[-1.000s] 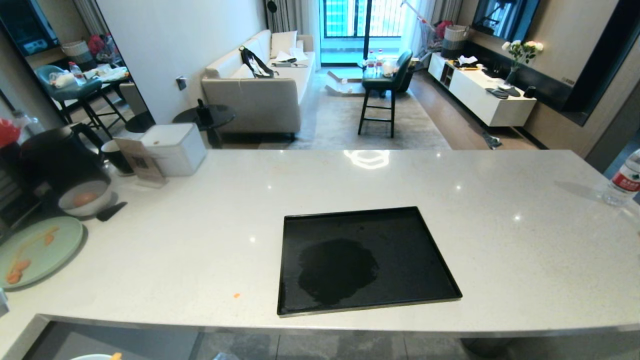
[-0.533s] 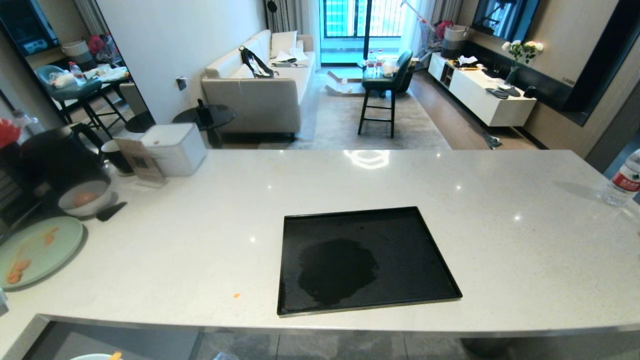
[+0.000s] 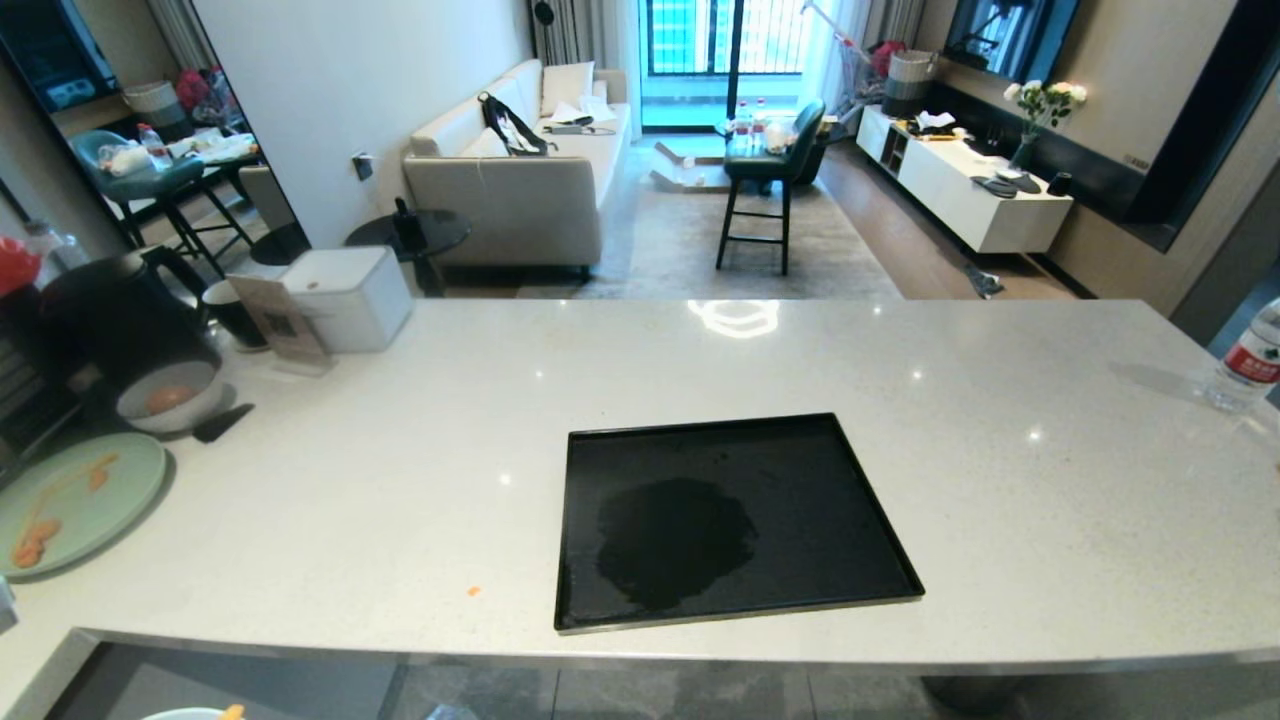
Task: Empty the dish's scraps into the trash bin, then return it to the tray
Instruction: Move the bowl over the trash can
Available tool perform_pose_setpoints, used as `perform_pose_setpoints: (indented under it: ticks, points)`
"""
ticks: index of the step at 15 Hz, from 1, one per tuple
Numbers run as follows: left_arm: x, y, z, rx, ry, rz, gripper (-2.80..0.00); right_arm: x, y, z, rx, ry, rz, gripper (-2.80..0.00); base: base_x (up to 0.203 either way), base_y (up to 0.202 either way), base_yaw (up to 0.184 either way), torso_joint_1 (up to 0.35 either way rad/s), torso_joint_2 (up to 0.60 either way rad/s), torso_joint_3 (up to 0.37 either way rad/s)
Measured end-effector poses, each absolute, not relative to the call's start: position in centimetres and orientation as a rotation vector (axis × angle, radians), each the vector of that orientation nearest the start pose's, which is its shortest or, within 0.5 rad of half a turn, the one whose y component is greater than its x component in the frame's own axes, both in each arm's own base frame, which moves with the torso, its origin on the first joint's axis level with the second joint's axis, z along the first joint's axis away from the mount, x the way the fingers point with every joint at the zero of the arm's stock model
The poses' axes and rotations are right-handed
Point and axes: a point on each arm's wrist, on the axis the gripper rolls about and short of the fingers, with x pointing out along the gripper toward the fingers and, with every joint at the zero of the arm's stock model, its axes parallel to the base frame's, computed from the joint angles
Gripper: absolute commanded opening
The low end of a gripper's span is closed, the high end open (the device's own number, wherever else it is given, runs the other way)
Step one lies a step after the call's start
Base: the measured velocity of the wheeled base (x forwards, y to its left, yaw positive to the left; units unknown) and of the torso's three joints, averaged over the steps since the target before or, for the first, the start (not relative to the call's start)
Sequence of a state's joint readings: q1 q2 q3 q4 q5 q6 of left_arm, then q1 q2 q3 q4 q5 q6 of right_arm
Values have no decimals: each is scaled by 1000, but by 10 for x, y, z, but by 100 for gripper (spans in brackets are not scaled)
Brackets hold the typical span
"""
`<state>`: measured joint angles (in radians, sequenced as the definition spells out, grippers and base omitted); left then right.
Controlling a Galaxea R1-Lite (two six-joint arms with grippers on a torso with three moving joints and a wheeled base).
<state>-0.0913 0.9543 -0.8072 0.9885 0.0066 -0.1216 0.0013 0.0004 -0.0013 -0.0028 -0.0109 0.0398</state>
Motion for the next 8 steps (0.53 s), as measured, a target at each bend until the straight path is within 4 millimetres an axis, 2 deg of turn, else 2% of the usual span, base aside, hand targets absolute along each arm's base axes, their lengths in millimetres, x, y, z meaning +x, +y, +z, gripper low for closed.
perform_pose_setpoints:
  ticks: [2,8]
  points:
    - [54,-5,201,-52,1135,-7,-280,-23,0,76,39,-4,-9,-280,0,0,0,-48,92,63]
    - [53,-5,201,-61,1136,-4,-280,-23,0,76,39,-4,-9,-280,0,0,0,-128,323,185]
